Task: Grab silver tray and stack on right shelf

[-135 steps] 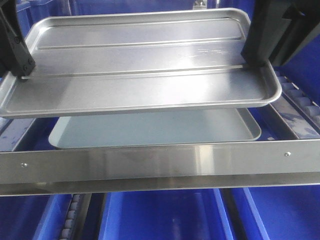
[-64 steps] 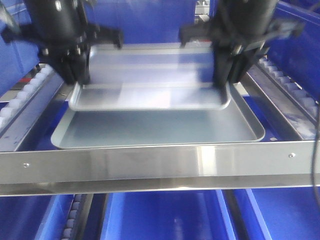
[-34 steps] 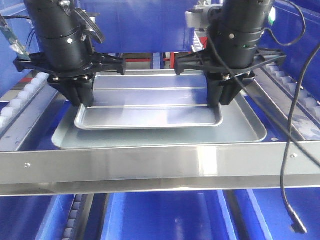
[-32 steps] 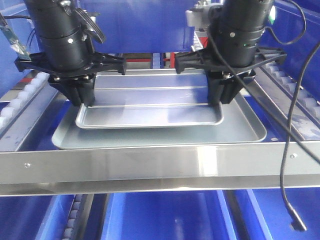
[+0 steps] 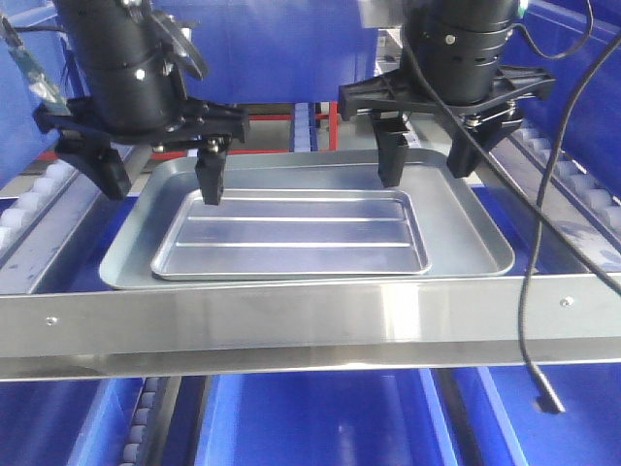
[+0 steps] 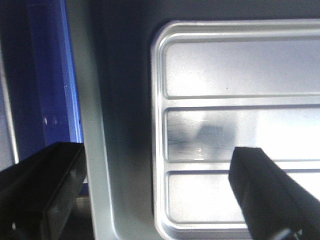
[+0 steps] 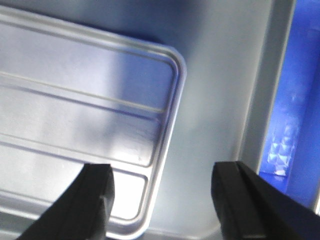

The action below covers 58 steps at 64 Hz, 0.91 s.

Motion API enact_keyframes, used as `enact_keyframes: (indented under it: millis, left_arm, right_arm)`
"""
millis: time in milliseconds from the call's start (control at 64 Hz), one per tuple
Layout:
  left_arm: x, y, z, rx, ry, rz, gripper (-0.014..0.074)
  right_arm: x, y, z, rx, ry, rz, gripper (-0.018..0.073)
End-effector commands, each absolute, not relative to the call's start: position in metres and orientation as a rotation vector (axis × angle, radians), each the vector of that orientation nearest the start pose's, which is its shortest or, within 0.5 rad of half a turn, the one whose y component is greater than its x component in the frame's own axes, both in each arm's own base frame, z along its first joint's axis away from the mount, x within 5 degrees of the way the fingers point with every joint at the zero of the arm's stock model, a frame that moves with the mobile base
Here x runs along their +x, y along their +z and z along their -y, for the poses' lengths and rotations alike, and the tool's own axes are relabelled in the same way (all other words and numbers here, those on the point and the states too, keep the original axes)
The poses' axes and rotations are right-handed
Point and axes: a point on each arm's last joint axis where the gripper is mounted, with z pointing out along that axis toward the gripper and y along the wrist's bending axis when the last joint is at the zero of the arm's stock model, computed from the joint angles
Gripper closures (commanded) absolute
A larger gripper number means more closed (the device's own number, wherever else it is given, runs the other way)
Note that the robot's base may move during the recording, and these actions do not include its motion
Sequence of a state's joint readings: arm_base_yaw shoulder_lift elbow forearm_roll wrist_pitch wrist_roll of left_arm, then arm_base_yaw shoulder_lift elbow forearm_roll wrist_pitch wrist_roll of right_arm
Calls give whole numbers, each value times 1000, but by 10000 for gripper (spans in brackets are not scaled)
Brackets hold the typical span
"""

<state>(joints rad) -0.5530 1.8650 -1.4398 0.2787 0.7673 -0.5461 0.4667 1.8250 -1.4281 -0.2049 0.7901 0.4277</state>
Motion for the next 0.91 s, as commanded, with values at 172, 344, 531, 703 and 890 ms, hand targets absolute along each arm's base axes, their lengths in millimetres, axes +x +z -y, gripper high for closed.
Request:
enact_keyframes:
  millis: [172, 344, 531, 703, 890]
  left_arm:
    - [338, 314, 190, 269, -60, -2501, 197]
    - [306, 348, 179, 364, -89, -2400, 519]
    - [265, 352, 155, 380, -157, -2298, 677]
    - [223, 325, 132, 415, -238, -2208, 679]
    - [181, 290, 114, 449, -364, -2050, 679]
  right_arm:
    - [340, 321, -151, -179, 97, -2471, 276]
    - [315, 355, -138, -193, 110, -2405, 476]
    - [278, 357, -120, -239, 100, -2347, 510]
    - [244, 331, -105, -274, 127, -2307, 510]
    - [207, 295, -91, -312, 191, -2232, 510]
